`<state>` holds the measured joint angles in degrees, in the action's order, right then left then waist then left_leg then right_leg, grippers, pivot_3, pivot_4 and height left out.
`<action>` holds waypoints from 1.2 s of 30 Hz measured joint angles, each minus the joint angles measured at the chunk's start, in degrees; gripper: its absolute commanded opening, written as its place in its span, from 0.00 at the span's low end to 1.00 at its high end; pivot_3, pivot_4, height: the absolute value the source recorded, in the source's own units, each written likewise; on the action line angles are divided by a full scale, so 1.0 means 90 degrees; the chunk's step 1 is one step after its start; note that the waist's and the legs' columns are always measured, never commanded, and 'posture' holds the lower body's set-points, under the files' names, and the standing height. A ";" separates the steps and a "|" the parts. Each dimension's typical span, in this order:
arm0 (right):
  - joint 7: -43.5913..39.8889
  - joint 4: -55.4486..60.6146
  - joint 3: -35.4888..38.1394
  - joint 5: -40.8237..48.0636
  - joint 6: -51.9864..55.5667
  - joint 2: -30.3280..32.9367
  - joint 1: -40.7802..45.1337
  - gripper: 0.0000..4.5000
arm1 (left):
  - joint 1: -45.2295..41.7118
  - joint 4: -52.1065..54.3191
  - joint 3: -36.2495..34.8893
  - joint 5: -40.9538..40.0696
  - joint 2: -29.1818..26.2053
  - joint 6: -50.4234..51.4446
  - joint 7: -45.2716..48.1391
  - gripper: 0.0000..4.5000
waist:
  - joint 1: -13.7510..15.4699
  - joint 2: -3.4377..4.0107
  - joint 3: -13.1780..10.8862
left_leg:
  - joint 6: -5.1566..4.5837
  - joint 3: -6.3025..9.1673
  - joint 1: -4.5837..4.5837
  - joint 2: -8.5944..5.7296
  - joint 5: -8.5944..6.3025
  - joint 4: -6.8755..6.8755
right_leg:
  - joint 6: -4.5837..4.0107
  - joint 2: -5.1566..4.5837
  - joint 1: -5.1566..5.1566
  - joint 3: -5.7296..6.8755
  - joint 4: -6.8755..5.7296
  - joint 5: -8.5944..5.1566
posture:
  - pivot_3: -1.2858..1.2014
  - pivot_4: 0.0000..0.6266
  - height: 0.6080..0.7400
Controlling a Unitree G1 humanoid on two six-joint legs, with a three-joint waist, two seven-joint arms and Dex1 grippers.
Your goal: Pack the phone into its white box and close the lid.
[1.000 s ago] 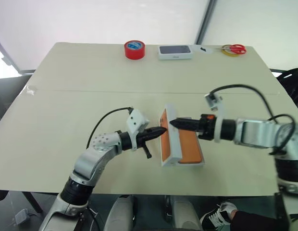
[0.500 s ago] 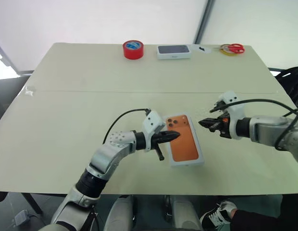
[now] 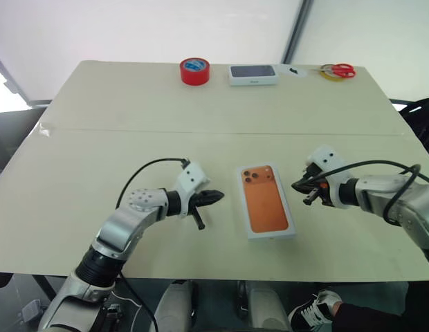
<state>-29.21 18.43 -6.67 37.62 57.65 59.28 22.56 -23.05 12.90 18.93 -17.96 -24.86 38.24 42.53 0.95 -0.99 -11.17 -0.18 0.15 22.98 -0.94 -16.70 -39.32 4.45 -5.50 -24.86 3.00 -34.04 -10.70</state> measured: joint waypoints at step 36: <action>-0.0989 0.0159 0.0097 -0.1380 -0.0336 -0.0302 -0.0438 0.01 | -0.0163 -0.0423 0.0192 0.0153 0.1083 0.0154 -0.0171 0.00 | -0.0011 0.0000 0.0000 | 0.0000 0.0004 -0.0002 -0.0006 0.0000 -0.0002 | 0.0018 -0.0003 0.0001 0.0002 -0.0008 0.0011 | 0.52 0.24 0.98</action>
<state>-38.10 19.86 -5.80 25.20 54.62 56.56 18.62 -24.52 9.10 20.65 -16.59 -15.11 39.63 40.99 0.86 -1.00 -11.17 -0.18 0.19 22.96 -0.99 -16.70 -39.33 4.61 -5.53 -24.85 3.01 -34.12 -10.60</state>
